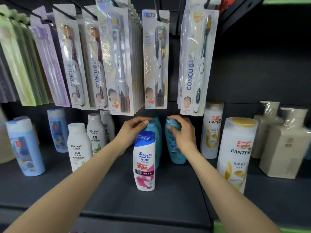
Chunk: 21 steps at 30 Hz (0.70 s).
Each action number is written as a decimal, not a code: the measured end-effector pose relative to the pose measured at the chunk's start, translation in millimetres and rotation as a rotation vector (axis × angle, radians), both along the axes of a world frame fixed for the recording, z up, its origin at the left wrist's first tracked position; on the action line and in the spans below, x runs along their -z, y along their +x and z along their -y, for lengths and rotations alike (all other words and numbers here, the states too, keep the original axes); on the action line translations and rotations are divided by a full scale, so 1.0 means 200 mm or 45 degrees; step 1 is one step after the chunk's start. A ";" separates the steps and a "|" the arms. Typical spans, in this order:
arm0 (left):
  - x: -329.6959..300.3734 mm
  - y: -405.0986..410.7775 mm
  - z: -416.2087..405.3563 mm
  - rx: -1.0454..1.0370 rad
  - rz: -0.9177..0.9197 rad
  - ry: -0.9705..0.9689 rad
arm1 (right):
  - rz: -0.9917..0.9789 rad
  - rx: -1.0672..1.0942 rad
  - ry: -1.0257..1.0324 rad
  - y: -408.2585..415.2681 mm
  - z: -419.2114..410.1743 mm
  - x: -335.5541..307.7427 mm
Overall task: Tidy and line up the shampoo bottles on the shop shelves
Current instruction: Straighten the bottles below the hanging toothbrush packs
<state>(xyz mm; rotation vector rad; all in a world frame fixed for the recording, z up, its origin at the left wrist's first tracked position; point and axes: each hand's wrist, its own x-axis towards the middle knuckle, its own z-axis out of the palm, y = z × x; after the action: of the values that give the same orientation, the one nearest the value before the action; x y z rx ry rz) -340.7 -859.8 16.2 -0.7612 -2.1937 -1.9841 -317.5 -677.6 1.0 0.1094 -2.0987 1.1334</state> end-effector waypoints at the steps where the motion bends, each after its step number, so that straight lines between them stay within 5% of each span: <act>1: 0.00 0.01 0.00 -0.030 -0.032 -0.013 | 0.021 -0.027 0.014 0.04 -0.01 -0.01; 14: 0.02 0.31 0.15 -0.390 -0.380 -0.252 | 0.117 -0.123 0.125 0.56 0.06 -0.10; 21: 0.03 0.65 0.17 -0.262 -0.575 -0.266 | 0.099 -0.210 -0.169 0.85 0.21 -0.14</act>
<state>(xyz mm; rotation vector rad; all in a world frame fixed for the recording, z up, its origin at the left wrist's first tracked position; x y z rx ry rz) -210.9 -894.4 9.9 -0.8647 -2.1162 -1.3443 -146.7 -720.2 28.5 0.1809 -2.1060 1.3926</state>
